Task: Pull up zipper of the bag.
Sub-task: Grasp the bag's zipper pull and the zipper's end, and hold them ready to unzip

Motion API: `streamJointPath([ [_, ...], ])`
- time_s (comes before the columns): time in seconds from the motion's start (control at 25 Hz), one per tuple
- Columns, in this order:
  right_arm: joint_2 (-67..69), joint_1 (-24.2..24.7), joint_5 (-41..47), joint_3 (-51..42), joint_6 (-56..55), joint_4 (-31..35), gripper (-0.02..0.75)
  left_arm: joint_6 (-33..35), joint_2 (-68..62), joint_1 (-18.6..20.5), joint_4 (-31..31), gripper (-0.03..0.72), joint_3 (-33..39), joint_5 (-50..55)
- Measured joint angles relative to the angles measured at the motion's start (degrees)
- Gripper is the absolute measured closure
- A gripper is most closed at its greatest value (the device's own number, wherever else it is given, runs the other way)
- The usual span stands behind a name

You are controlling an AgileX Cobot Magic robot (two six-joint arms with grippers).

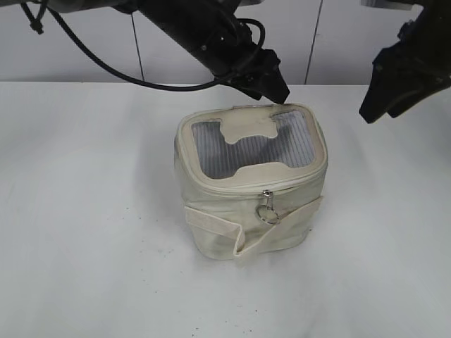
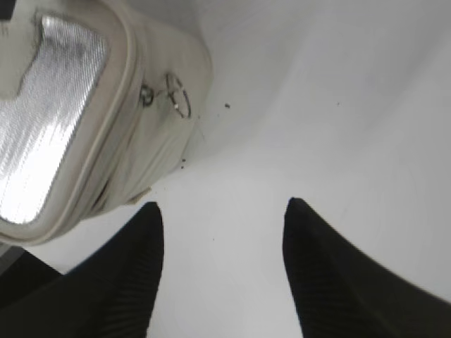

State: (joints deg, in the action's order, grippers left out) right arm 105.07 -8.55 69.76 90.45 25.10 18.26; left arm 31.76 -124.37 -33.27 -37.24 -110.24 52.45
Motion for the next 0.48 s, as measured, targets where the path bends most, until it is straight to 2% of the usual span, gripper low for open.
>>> streamJointPath([
  [0.16,-3.5,0.0,-3.4,-9.2,3.6,0.7,0.309,2.0,-2.3,0.0,-2.1,0.259,-1.6,0.6],
  [0.4,-4.7,0.0,-14.2,-19.8,13.0,4.8,0.309,2.3,-5.9,0.0,-2.4,0.262,-5.0,3.2],
  [0.48,-4.7,0.0,-18.8,-23.1,17.0,6.6,0.309,2.3,-6.8,0.1,-2.7,0.304,-5.9,5.1],
])
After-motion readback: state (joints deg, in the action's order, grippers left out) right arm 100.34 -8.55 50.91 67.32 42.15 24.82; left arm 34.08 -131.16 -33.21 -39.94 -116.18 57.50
